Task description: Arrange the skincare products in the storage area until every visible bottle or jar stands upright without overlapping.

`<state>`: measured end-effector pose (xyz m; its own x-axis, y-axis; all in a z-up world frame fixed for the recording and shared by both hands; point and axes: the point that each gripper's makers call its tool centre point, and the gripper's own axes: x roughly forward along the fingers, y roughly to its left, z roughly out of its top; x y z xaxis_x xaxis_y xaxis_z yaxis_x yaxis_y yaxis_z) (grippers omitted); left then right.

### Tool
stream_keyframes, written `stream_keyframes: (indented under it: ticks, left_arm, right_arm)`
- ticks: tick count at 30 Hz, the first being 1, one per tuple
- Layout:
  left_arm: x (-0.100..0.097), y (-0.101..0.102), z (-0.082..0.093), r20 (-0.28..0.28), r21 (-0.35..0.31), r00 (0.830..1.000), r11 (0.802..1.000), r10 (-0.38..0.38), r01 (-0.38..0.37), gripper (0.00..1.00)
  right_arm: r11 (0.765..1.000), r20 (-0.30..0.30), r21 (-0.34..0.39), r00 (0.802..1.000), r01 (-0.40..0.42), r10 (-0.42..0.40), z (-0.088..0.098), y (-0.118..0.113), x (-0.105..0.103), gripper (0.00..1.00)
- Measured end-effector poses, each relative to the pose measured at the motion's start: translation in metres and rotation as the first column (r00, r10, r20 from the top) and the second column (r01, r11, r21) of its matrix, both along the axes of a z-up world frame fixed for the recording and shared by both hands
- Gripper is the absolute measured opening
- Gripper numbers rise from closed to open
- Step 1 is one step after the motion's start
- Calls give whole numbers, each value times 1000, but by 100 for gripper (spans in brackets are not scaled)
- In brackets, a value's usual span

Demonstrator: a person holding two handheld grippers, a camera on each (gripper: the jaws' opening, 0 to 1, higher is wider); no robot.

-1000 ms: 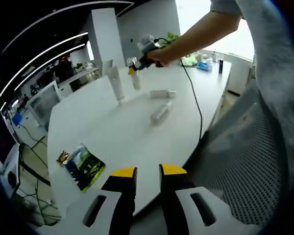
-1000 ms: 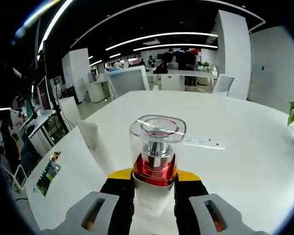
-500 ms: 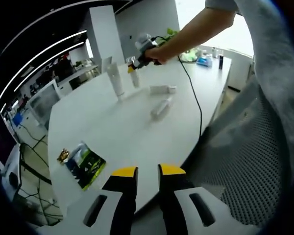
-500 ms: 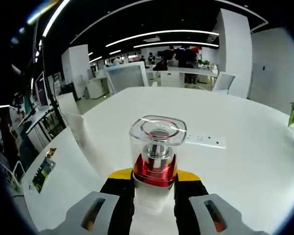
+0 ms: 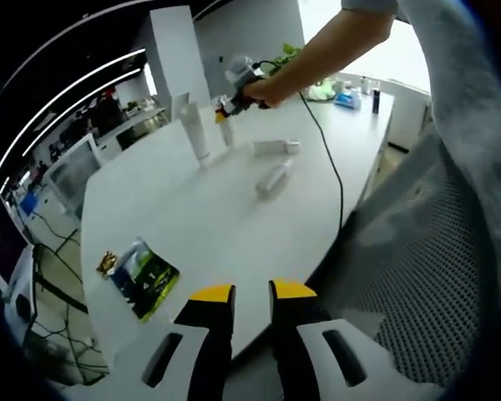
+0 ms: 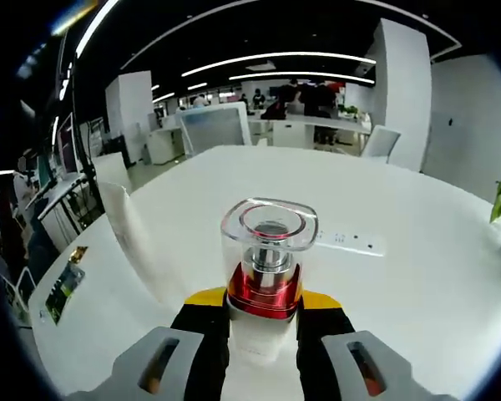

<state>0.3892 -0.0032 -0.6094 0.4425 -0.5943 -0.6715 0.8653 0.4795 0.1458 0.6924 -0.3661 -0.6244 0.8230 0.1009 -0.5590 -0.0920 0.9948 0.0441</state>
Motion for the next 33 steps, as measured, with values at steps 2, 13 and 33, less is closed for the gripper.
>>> stream_keyframes:
  ticks: [2,13,33]
  left_arm:
    - [0,0,0,-1,3,1000,1000,0,0,14]
    - [0,1,-3,-7,13,1000,1000,0,1,14]
    - [0,1,-2,-3,17,1000,1000,-3,3,14]
  right_arm:
    - [1000,3,6,1000,0,0,-1,0,1,24]
    - [1000,51,-3,999,-8,8,-2,2,6,24]
    - [998,133,-54,990,-41,48,-2,8,1,24]
